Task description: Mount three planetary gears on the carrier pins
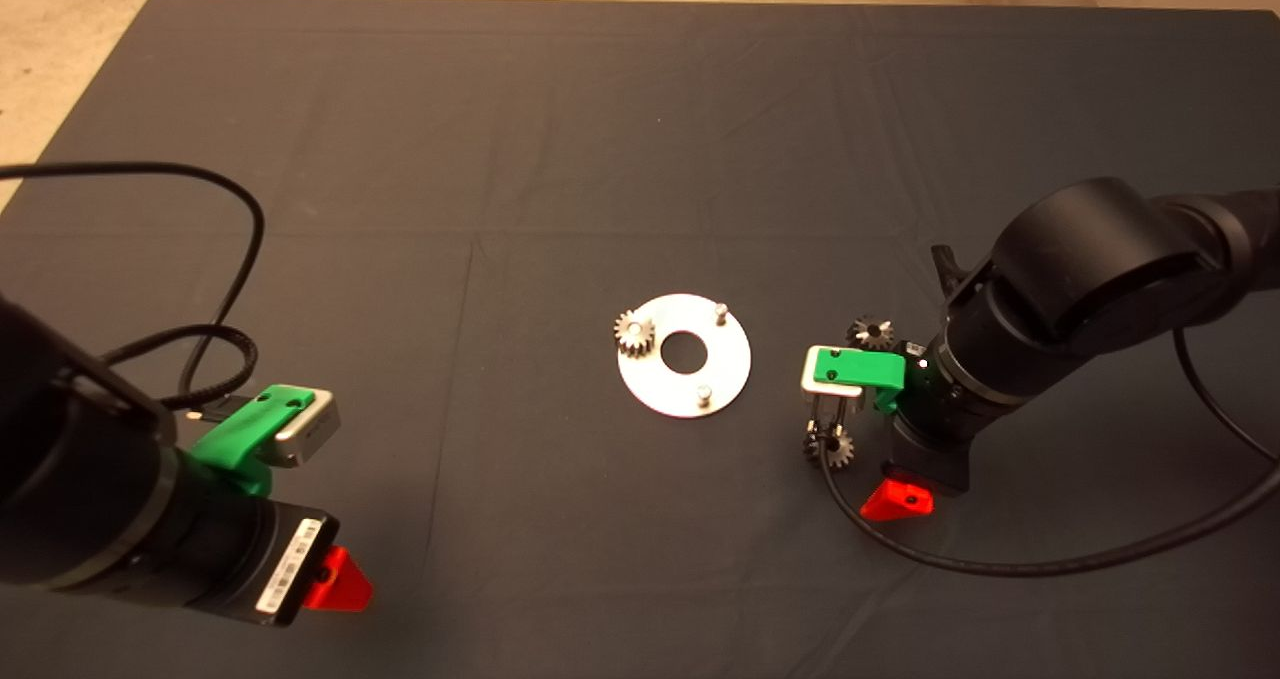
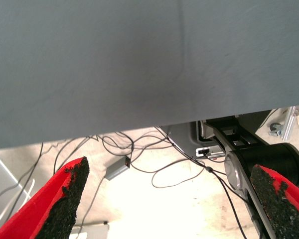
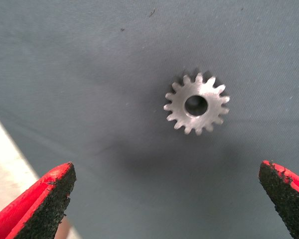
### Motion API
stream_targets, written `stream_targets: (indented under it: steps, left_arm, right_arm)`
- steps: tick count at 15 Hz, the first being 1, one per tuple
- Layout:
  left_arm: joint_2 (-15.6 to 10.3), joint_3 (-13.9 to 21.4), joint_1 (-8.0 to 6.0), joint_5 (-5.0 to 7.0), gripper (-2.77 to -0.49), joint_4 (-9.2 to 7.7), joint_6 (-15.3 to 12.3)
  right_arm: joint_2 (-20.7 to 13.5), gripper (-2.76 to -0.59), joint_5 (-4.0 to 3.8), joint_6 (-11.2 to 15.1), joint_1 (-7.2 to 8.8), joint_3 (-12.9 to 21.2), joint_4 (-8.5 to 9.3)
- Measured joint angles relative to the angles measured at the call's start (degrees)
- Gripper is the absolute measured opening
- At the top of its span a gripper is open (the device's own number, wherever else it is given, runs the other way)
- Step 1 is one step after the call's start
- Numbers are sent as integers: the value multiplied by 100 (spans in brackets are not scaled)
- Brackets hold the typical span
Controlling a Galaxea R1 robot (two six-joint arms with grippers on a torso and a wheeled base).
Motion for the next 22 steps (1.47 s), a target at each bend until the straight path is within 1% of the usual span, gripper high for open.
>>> stream_targets:
  steps: [1, 3, 4, 5, 7, 8, 11, 13, 15, 18, 21, 22]
  left_arm:
    - [-81, 24, -1, 4, -95, -4, 2]
    - [-171, 66, -15, 2, -95, -41, 2]
    - [-200, 74, -14, 2, -95, -48, 5]
    - [-219, 74, -14, 0, -95, -52, 5]
    - [-265, 78, -15, 2, -95, -63, 5]
    - [-265, 88, -15, 2, -95, -67, 5]
    - [-265, 110, -15, 2, -95, -80, 5]
    - [-267, 112, -14, 2, -95, -83, 5]
    - [-266, 123, -14, -1, -95, -85, 4]
    - [-280, 138, -14, -1, -95, -88, 2]
    - [-283, 149, -14, 2, -95, -105, 0]
    - [-282, 149, -14, 2, -95, -107, 0]
  right_arm:
    - [-51, -62, -1, -24, -58, 25, -140]
    - [-195, -62, -13, -83, -236, 45, -630]
    - [-256, -62, -17, -110, -347, 48, -783]
    - [-289, -62, -22, -112, -455, 50, -905]
    - [-332, -62, -20, -127, -590, 54, -1068]
    - [-335, -62, -22, -127, -623, 55, -1135]
    - [-330, -62, -20, -124, -657, 61, -1243]
    - [-278, -62, -20, -118, -703, 56, -1259]
    - [-182, -62, -22, -55, -727, 11, -1265]
    - [34, -62, -15, 6, -742, -132, -1270]
    - [127, -65, -15, 48, -752, -299, -1280]
    - [229, -67, -28, 58, -753, -438, -1291]
